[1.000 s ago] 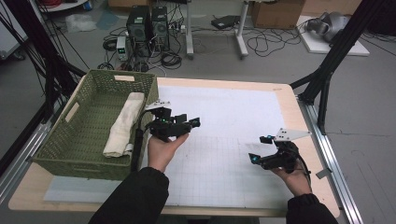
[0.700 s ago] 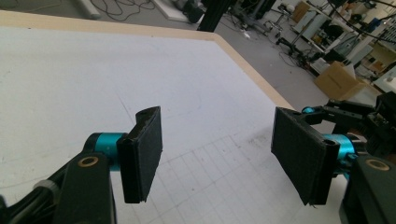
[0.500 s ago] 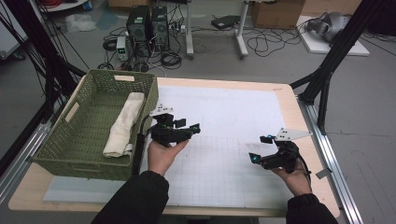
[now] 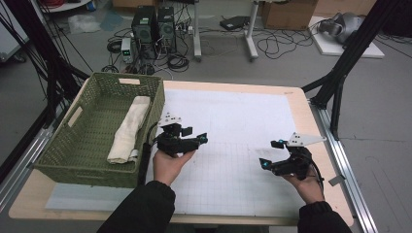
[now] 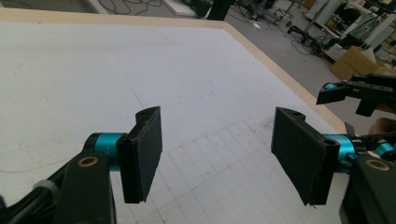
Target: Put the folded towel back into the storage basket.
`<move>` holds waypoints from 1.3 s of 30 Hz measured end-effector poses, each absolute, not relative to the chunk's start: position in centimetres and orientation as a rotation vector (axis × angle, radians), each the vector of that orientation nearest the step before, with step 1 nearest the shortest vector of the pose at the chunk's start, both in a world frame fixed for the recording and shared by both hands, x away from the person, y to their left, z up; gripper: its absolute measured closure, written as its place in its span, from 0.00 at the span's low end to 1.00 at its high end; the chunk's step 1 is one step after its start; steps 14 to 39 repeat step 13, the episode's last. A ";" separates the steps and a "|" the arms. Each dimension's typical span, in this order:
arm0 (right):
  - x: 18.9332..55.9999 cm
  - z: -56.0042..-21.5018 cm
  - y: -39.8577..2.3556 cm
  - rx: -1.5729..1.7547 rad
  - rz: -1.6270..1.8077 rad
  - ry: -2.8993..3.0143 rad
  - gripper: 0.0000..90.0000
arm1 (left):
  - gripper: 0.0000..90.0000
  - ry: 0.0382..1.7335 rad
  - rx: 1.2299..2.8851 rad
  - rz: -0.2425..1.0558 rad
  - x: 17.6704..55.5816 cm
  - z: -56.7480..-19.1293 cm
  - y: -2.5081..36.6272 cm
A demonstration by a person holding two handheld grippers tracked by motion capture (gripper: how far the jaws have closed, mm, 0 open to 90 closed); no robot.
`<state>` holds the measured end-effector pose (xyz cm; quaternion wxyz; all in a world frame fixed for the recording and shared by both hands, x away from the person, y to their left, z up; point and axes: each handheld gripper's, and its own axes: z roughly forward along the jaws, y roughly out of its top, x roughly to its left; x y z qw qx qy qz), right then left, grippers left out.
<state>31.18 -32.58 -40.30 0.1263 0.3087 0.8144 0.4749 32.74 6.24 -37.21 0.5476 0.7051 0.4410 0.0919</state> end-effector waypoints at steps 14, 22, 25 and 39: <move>31.2 -40.3 -32.6 0.901 1.381 2.372 0.13 | 0.38 1.040 1.701 0.236 32.2 -38.0 6.2; 31.2 -40.3 -32.6 0.901 1.381 2.372 0.13 | 0.38 1.040 1.701 0.236 32.2 -38.0 6.2; 31.2 -40.3 -32.6 0.901 1.381 2.372 0.13 | 0.38 1.040 1.701 0.236 32.2 -38.0 6.2; 31.2 -40.3 -32.6 0.901 1.381 2.372 0.13 | 0.38 1.040 1.701 0.236 32.2 -38.0 6.2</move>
